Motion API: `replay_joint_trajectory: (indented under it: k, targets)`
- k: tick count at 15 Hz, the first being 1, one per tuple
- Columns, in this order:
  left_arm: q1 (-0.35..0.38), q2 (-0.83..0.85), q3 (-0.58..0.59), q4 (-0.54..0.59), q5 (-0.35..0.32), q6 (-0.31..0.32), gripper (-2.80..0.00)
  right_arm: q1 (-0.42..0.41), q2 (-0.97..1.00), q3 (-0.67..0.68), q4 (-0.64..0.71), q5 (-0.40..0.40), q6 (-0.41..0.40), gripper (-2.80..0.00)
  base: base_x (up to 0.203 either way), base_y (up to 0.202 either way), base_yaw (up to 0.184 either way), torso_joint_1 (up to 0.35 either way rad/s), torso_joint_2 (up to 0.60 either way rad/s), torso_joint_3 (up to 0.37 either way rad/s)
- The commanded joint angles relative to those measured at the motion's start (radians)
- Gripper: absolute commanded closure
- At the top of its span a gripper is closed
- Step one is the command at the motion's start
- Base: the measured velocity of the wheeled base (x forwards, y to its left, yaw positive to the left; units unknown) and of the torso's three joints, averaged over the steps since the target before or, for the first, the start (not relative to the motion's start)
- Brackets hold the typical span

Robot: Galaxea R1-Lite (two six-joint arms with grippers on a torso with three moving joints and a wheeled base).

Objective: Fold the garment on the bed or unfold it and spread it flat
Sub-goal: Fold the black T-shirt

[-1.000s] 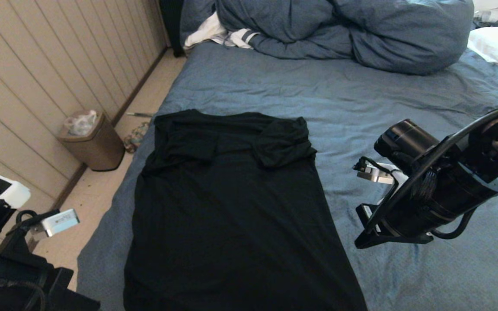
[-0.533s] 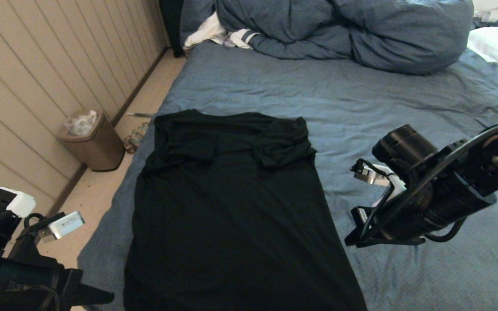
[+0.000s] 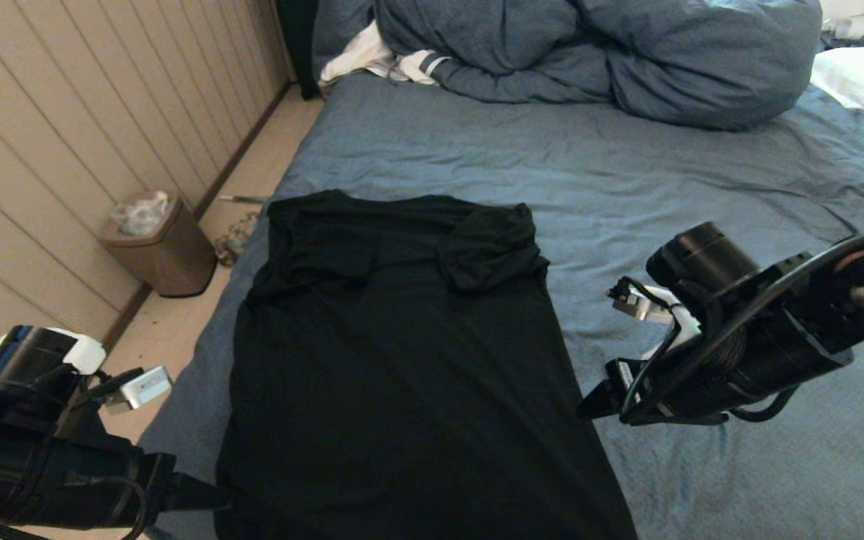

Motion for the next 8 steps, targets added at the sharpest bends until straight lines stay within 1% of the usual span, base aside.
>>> replay_joint_trajectory:
  k: [1,2,4,6,8]
  targets:
    - [-0.001,0.055,-0.007,-0.006,-0.004,-0.003,-2.80,-0.001,0.008,0.018,-0.036,0.001,0.002,-2.80,0.000,0.000,0.000,0.000,0.00,0.000]
    - [0.000,0.083,-0.009,-0.040,-0.007,-0.003,-2.80,-0.002,0.008,0.020,-0.069,0.001,0.002,-2.80,0.000,0.000,0.000,0.000,0.00,0.000]
    - [0.001,0.148,-0.009,-0.133,-0.010,-0.007,-2.80,-0.005,0.002,0.020,-0.077,-0.001,0.000,-2.80,0.000,0.000,0.000,0.000,0.00,0.000]
    - [0.001,0.209,-0.009,-0.229,-0.012,-0.024,-2.80,-0.005,-0.002,0.020,-0.077,-0.004,-0.003,-2.80,0.000,0.000,0.000,0.000,0.00,0.000]
    - [0.000,0.224,-0.002,-0.258,-0.030,-0.025,-2.80,-0.005,-0.005,0.019,-0.078,-0.005,-0.006,-2.80,0.000,0.000,0.000,0.000,0.00,0.000]
